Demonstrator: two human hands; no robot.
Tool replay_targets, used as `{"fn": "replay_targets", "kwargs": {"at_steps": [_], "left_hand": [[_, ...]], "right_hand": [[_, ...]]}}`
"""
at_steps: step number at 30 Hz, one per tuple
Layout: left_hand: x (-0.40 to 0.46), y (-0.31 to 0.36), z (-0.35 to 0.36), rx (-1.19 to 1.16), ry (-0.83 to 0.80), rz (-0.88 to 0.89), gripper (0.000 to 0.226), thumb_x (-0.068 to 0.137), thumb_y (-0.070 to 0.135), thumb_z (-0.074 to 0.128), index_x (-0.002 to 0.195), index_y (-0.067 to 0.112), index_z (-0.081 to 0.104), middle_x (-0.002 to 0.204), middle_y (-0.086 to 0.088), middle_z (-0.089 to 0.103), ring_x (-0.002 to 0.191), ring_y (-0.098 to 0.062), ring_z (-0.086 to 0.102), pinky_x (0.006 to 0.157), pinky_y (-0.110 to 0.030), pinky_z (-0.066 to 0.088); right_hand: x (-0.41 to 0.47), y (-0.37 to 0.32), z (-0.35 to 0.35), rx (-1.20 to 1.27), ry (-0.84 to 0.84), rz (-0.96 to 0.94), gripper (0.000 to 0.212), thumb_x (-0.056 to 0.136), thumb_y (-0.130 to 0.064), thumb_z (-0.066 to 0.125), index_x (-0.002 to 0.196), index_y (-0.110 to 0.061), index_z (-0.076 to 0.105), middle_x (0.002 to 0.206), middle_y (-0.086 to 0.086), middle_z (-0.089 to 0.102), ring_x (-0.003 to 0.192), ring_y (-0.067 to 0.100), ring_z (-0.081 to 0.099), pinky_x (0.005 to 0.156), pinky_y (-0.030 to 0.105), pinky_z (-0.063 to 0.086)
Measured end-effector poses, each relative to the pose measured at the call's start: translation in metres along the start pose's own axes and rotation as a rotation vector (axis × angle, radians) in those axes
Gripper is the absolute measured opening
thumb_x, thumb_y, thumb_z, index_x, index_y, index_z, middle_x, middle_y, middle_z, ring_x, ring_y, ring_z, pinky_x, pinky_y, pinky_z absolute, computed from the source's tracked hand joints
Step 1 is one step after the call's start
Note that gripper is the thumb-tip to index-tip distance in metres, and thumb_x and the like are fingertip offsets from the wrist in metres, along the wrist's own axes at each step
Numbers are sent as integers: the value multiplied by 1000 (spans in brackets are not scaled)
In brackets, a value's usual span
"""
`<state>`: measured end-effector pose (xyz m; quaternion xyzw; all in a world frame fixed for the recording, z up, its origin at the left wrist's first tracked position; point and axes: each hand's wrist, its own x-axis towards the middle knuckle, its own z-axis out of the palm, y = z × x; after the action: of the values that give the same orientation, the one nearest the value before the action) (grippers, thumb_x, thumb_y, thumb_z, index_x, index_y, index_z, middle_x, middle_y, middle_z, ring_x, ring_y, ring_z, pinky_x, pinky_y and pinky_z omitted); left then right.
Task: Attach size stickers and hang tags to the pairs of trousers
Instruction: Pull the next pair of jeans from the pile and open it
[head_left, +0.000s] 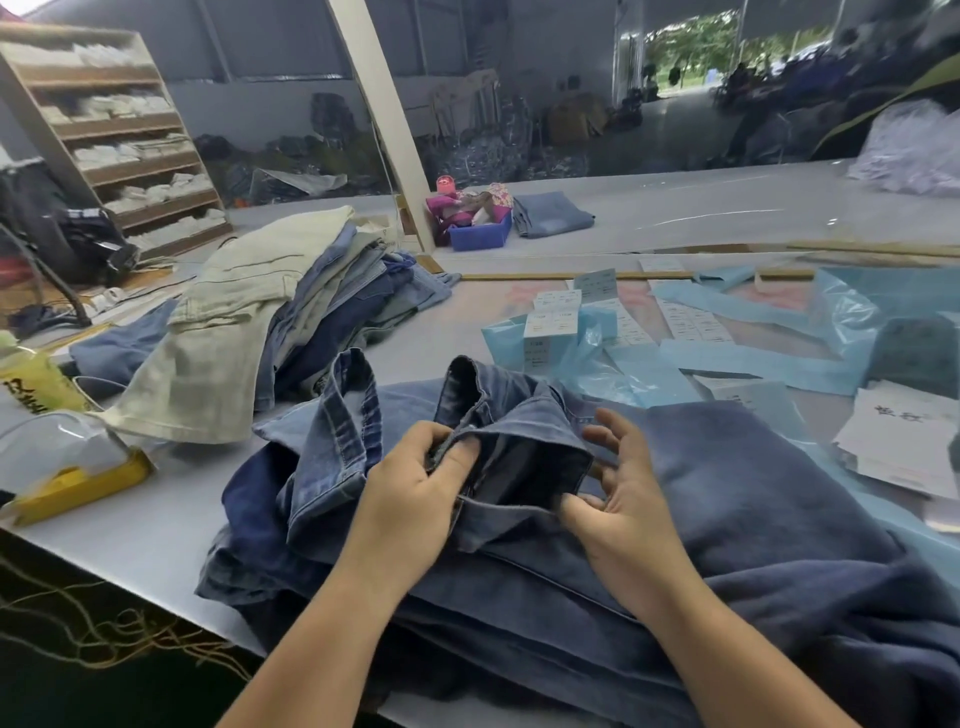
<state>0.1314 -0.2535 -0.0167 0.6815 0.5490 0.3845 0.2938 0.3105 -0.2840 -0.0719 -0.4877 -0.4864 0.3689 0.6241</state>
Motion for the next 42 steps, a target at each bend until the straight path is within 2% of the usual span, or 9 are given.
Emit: {"fn": "replay_targets", "kwargs": {"at_steps": [7, 10, 13, 16, 20, 24, 28, 31, 42], "left_hand": [[13, 4, 0, -124, 40, -80, 57, 92, 57, 54, 78, 1, 54, 68, -14, 60, 66, -31, 57, 71, -50, 48], [12, 13, 1, -230, -42, -84, 82, 82, 71, 53, 91, -10, 57, 85, -33, 62, 76, -45, 60, 80, -58, 49], [11, 19, 1, -330, -101, -103, 89, 74, 76, 54, 97, -10, 59, 92, -39, 59, 83, -53, 60, 85, -63, 50], [9, 21, 1, -325, -117, -69, 89, 74, 75, 58, 97, -11, 57, 89, -40, 58, 80, -53, 59, 85, -63, 50], [8, 15, -2, -108, -25, 17, 47, 73, 60, 69, 80, 14, 61, 67, -3, 66, 63, -20, 63, 66, -39, 53], [7, 15, -12, -80, -359, 24, 43, 69, 30, 82, 104, 40, 61, 97, 12, 73, 88, -7, 70, 80, -32, 55], [-1, 10, -28, -67, -549, 90, 82, 71, 11, 75, 132, 52, 41, 117, 13, 67, 103, -11, 67, 92, -34, 55], [-9, 0, -36, -35, -468, 15, 94, 68, 6, 71, 134, 61, 34, 121, 13, 66, 103, -16, 68, 88, -37, 57], [-26, -22, -19, -575, -68, -359, 62, 80, -25, 47, 116, 24, 58, 96, -9, 72, 86, -24, 73, 62, -34, 58]], "right_hand": [[-3, -8, 0, -129, 46, -51, 29, 84, -17, 69, 106, -32, 58, 117, -6, 56, 106, -5, 56, 88, 14, 47], [-7, -12, 6, -45, 65, -23, 48, 74, -45, 69, 117, -30, 54, 123, -8, 47, 104, -8, 55, 81, 9, 48], [-8, -15, 10, 13, 41, 77, 55, 70, -31, 70, 121, -33, 50, 113, -4, 62, 95, 5, 65, 82, 32, 56], [-9, -18, 4, 83, -17, 72, 48, 66, -14, 63, 107, -36, 54, 82, -5, 71, 72, 7, 65, 64, 22, 50], [-9, -21, -1, -155, -14, 59, 60, 64, -19, 69, 113, -41, 45, 99, -10, 67, 92, 6, 64, 72, 16, 49], [-6, -35, 7, -917, -62, -306, 107, 66, -11, 75, 148, -34, 9, 148, 6, 22, 135, 26, 23, 111, 41, 29], [12, -54, 10, -1039, -239, -644, 56, 71, -19, 76, 124, -22, 59, 115, 2, 63, 103, 26, 59, 92, 44, 49], [18, -60, 10, -853, -178, -501, 13, 87, -31, 71, 94, -21, 67, 78, -8, 65, 73, 19, 60, 65, 34, 48], [16, -37, -19, -537, 222, -151, 17, 91, -15, 61, 78, -25, 58, 68, -21, 63, 66, -4, 55, 56, 9, 38]]}}
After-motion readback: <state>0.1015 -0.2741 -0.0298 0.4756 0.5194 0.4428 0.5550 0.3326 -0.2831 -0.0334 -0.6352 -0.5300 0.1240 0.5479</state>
